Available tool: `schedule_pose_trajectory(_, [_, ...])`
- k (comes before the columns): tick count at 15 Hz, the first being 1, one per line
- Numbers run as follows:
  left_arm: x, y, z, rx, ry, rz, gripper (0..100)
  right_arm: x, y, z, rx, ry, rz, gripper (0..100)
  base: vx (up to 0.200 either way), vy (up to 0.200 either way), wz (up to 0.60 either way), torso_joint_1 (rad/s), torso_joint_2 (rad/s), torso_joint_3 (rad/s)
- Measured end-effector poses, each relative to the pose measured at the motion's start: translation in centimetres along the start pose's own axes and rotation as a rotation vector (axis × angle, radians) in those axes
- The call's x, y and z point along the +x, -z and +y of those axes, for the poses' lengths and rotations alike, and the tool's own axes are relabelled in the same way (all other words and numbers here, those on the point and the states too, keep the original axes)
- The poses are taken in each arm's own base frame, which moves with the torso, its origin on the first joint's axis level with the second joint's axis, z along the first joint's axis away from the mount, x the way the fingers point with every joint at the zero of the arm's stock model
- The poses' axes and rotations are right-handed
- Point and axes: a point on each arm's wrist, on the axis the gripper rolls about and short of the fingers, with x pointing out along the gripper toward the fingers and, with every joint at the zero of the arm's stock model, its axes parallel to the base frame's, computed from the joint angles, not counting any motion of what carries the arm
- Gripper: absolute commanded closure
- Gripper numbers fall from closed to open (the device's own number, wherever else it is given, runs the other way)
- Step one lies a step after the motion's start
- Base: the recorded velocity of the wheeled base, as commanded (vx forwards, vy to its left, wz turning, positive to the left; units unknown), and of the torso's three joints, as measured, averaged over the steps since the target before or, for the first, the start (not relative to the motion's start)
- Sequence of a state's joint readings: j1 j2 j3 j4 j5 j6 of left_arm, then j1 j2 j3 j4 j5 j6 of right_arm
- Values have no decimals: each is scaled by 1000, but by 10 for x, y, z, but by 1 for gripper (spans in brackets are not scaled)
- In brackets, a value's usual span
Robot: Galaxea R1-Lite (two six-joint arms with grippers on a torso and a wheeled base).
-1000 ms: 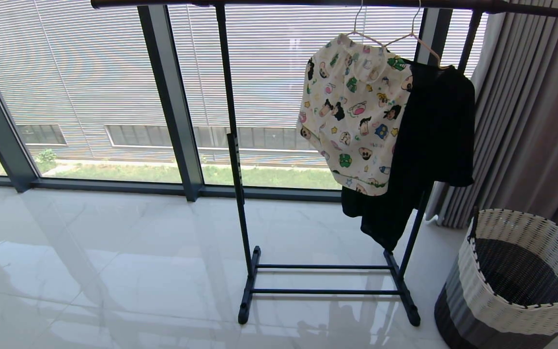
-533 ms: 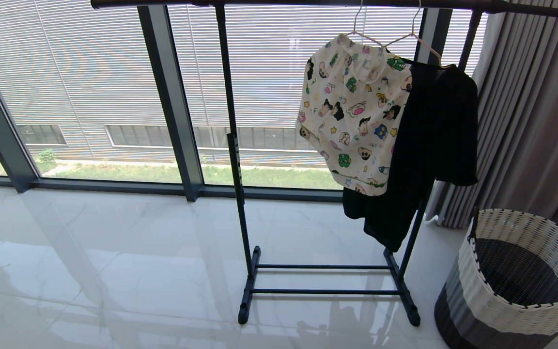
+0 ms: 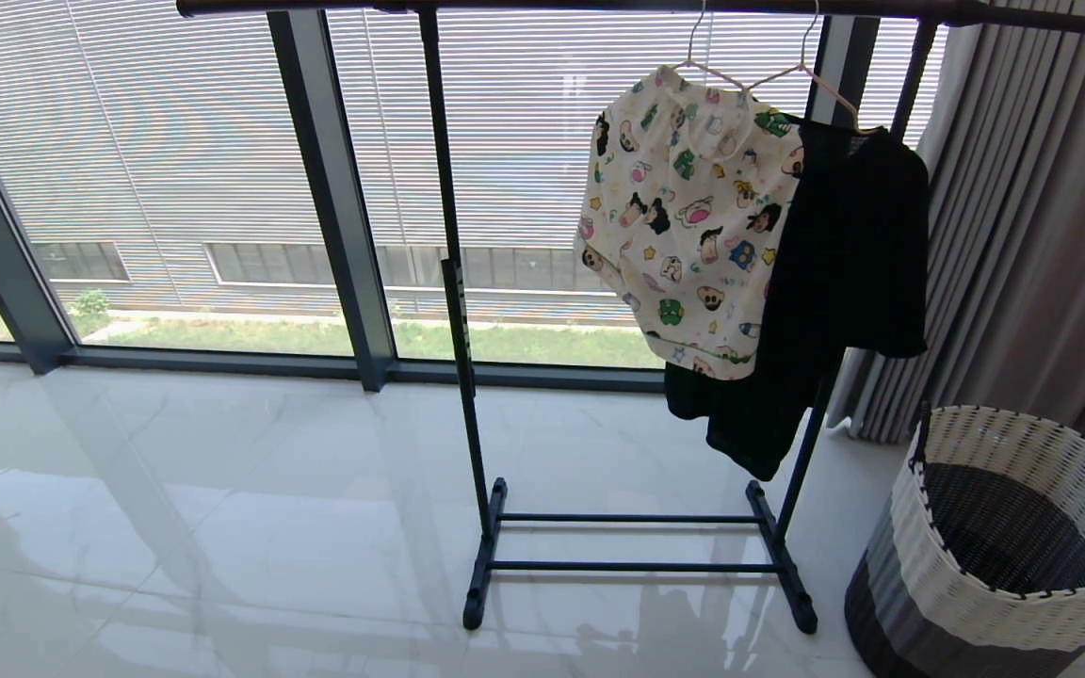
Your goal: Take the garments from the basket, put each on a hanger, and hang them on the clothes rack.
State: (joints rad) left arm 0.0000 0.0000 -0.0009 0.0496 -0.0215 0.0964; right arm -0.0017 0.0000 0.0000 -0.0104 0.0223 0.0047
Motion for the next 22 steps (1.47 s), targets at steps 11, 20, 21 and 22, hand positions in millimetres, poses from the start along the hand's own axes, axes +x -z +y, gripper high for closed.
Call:
schedule_pose_trajectory(11, [0, 0, 0, -27, -6, -3, 0, 0, 0, 0, 0, 0, 0, 0, 0, 0, 0, 0, 0, 0])
schedule_pose_trajectory(20, [0, 0, 0, -27, -6, -2, 0, 0, 0, 0, -12, 1, 1, 0, 0, 0, 0, 0, 0, 0])
schedule_pose_trajectory(21, [0, 0, 0, -27, -6, -2, 0, 0, 0, 0, -13, 1, 0, 0, 0, 0, 0, 0, 0, 0])
schedule_pose_trajectory(22, [0, 0, 0, -27, -6, -2, 0, 0, 0, 0, -12, 1, 0, 0, 0, 0, 0, 0, 0, 0])
